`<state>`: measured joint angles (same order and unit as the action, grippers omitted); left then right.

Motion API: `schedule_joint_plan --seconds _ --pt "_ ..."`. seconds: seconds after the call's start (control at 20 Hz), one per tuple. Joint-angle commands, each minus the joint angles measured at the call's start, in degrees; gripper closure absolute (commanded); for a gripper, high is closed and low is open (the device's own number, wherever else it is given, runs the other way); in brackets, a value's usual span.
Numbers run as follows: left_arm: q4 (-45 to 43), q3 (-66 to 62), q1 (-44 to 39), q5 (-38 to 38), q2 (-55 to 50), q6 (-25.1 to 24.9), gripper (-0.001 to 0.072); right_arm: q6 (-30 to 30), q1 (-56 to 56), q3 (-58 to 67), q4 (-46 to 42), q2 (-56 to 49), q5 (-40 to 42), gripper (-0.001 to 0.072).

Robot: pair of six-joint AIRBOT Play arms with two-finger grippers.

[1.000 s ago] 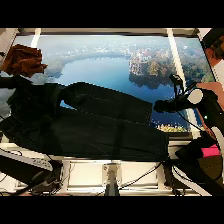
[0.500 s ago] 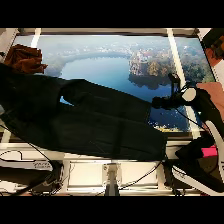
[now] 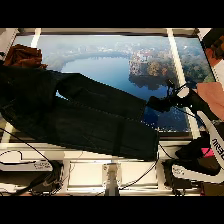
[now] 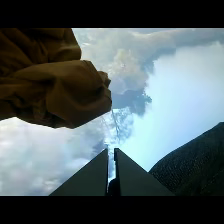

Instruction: Fold the clothes and pants, and hang the long-sleeved shirts on hangers.

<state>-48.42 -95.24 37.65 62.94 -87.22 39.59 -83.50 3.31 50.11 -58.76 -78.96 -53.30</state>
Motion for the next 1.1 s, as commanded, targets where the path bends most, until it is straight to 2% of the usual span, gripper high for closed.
schedule_joint_plan --seconds 0.0,0.2,0.4,0.55,0.6,0.75,0.9,0.95,1.0,1.05 --pt "0.0 0.1 0.0 -0.3 0.1 0.0 0.0656 3.5 1.0 0.2 5.1 -2.5 2.4 0.0219" --pt "0.0 0.1 0.0 -0.3 0.1 0.0 0.0655 3.7 1.0 3.2 6.8 -7.4 4.2 0.0204" --pt "0.0 0.1 -0.1 -0.3 0.1 0.0 0.0655 3.6 0.9 8.5 8.2 -12.7 2.8 0.0204" --pt "0.0 0.1 -0.1 -0.3 0.1 0.0 0.0655 3.8 0.9 10.4 8.2 -15.6 -1.2 0.0207" --pt "0.0 0.1 -0.1 -0.3 0.1 0.0 0.0656 4.5 0.9 10.5 8.2 -16.3 -2.0 0.0234" --pt "0.0 0.1 -0.1 -0.3 0.1 0.0 0.0655 7.4 0.5 10.5 8.8 -16.9 -3.9 0.038" --pt "0.0 0.1 -0.1 -0.3 0.1 0.1 0.0655 12.5 -1.1 10.5 8.9 -16.9 -5.1 0.0403" --pt "0.0 0.1 -0.1 -0.3 0.1 0.4 0.0655 14.0 -1.8 10.5 8.9 -16.9 -4.6 0.046" --pt "0.0 0.1 0.0 -0.3 0.1 0.7 0.0655 14.2 -2.3 10.5 9.0 -16.9 -3.6 0.0624" --pt "0.0 0.1 0.0 -0.3 0.2 0.7 0.0655 14.2 -2.6 10.7 9.0 -16.9 -2.4 0.069"
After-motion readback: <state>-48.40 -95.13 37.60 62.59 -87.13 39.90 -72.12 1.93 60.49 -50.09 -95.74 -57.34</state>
